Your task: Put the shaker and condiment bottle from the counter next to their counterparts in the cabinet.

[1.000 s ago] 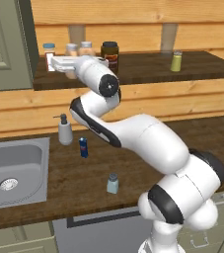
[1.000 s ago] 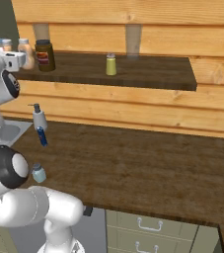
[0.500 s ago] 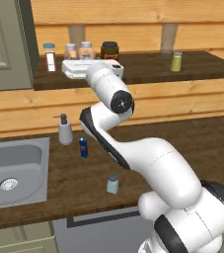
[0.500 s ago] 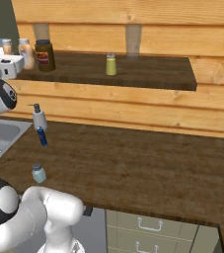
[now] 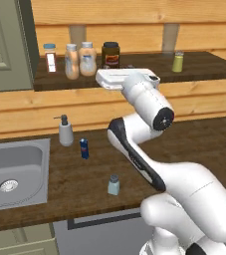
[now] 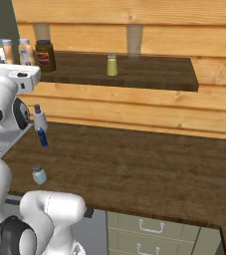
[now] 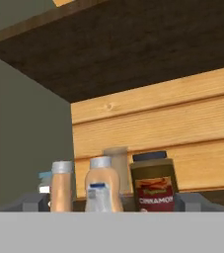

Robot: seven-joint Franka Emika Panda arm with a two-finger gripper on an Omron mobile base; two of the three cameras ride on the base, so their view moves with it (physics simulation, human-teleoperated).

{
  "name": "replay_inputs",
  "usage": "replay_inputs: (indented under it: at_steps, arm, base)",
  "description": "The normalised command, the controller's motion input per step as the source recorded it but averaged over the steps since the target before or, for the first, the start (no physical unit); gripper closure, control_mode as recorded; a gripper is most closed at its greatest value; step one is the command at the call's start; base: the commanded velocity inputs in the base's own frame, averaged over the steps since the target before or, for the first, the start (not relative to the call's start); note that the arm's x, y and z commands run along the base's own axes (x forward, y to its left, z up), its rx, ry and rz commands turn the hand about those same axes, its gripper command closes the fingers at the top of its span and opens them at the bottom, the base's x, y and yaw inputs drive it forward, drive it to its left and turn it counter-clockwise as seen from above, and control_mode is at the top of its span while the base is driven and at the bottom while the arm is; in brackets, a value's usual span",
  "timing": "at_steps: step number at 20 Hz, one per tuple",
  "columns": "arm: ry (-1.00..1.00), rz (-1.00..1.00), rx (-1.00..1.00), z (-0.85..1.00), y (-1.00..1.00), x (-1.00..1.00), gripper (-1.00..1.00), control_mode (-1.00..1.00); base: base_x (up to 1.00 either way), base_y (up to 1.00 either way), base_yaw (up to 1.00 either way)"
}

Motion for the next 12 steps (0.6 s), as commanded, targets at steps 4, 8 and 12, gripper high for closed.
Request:
replay_inputs:
  at_steps: [4, 8, 12]
  arm:
    - [-0.01, 0.08, -0.04, 0.0, -1.0, -0.37, -1.0, -1.0]
    - [-0.01, 0.11, -0.03, 0.0, -1.0, -0.19, -1.0, -1.0]
    - [0.0, 0.17, 0.0, 0.0, -1.0, -0.01, -1.0, -1.0]
  base:
    - [0.0, 0.0, 0.0]
    - [0.0, 0.0, 0.0]
    - [0.0, 0.0, 0.0]
